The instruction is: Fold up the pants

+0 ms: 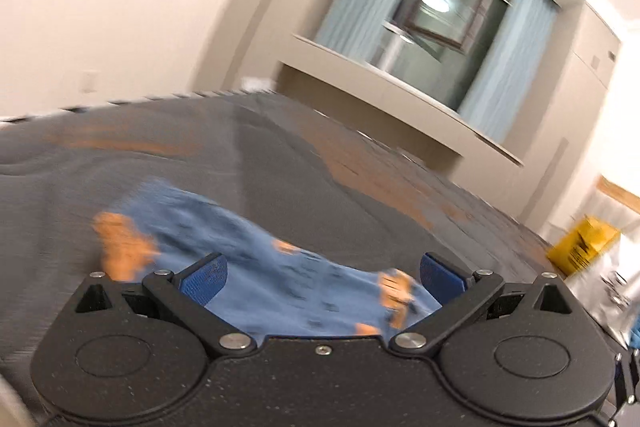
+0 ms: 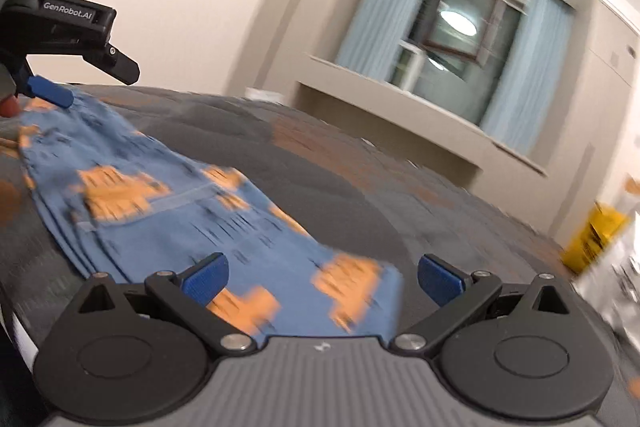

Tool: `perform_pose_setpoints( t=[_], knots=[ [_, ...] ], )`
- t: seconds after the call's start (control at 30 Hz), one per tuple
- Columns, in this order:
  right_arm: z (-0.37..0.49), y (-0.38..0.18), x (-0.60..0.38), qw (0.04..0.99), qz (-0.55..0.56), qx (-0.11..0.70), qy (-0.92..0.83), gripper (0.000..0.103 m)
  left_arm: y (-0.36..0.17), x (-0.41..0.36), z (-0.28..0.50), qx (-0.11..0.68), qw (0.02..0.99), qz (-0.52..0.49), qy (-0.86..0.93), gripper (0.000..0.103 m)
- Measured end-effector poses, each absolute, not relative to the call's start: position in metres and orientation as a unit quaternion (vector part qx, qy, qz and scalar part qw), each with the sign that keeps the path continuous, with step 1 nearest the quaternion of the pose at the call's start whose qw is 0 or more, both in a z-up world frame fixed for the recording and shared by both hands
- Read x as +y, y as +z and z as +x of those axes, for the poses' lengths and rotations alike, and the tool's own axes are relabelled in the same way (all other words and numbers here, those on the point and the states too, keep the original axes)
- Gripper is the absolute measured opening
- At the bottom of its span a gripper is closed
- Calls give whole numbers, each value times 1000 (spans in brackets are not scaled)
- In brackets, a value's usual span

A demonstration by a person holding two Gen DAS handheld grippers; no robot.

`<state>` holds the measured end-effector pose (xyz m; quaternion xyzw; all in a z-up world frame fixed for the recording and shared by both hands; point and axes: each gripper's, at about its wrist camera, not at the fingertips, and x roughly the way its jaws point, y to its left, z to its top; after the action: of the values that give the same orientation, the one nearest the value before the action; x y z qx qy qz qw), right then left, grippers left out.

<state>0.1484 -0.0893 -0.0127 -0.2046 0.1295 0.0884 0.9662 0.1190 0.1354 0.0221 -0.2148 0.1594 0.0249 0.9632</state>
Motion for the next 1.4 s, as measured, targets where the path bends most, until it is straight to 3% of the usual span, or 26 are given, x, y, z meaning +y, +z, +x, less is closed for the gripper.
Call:
perform_pose_setpoints(
  t=[0.3,0.83,1.07,1.17,1.23,1.33,1.4],
  knots=[
    [193,-8,-19,952,-236,140,137,103,-9,202,92,166,937,-285,116,102],
    [198,-28,4,937,-303,130,114,103,-14,218,137,171,935,-306,55,102],
    [197,-28,3,936,-307,127,112,103,-18,225,138,173,928,-323,64,93],
    [197,-28,3,936,-308,126,112,103,-20,227,137,174,928,-322,74,81],
    [196,-28,3,936,-309,126,111,103,-20,227,136,176,927,-319,90,56],
    [196,-28,3,936,-309,125,111,103,-22,231,137,179,926,-317,101,30],
    [197,-29,3,936,-310,125,111,103,-23,233,138,179,925,-319,105,26]
  ],
)
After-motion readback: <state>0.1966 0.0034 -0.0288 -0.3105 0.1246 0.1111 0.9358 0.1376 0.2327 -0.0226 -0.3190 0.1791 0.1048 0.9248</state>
